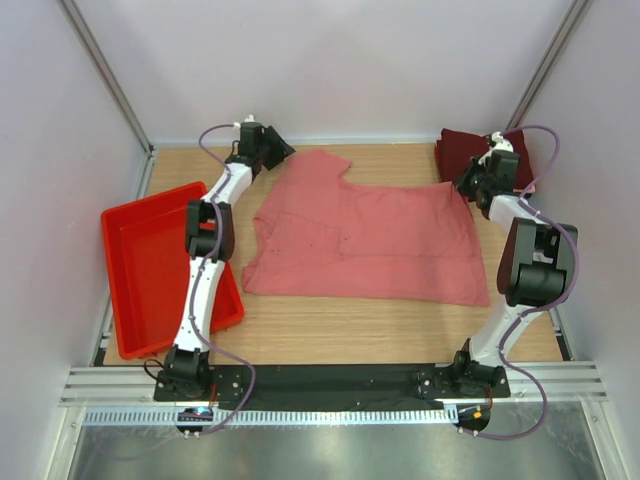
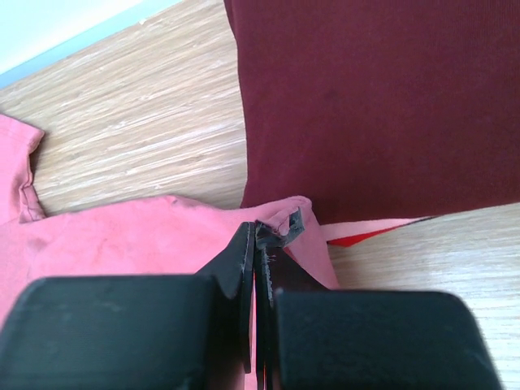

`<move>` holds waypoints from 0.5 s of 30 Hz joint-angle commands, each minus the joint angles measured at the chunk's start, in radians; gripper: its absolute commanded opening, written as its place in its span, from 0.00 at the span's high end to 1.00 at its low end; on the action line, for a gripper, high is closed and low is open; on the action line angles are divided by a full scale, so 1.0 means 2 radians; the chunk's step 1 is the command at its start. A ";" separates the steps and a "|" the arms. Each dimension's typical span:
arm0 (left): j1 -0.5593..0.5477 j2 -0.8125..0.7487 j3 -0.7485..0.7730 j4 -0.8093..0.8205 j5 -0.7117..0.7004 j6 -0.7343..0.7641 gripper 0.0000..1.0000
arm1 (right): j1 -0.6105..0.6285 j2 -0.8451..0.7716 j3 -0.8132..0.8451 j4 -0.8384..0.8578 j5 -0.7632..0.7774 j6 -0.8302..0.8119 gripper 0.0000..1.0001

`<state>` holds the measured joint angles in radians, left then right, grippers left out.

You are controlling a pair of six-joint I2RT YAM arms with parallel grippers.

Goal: Fold and stack the t-shirts
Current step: Fold the tshirt

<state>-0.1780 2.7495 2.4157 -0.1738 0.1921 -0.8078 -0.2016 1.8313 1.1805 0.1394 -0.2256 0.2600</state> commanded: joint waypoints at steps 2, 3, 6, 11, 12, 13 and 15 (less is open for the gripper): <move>-0.002 0.033 0.008 0.026 0.027 -0.023 0.47 | 0.000 -0.001 0.001 0.034 -0.012 -0.004 0.99; -0.003 0.033 0.003 0.025 0.026 -0.023 0.47 | 0.000 0.002 0.003 0.034 -0.014 -0.001 0.99; -0.002 0.034 0.001 0.031 0.031 -0.029 0.50 | 0.000 0.009 0.006 0.036 -0.028 0.003 0.99; -0.006 0.037 0.001 0.058 0.050 -0.049 0.63 | 0.000 0.012 0.013 0.033 -0.023 0.000 0.99; -0.008 0.037 0.002 0.065 0.053 -0.052 0.66 | 0.000 0.012 0.013 0.032 -0.021 0.000 0.99; -0.007 0.037 0.001 0.067 0.056 -0.051 0.69 | 0.000 0.013 0.013 0.031 -0.020 -0.002 0.99; -0.008 0.032 -0.001 0.072 0.059 -0.051 0.83 | 0.000 0.012 0.013 0.031 -0.019 -0.003 0.99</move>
<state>-0.1841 2.8017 2.4180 -0.0578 0.2703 -0.9009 -0.2016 1.8633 1.1801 0.1577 -0.2611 0.2642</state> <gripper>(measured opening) 0.221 0.031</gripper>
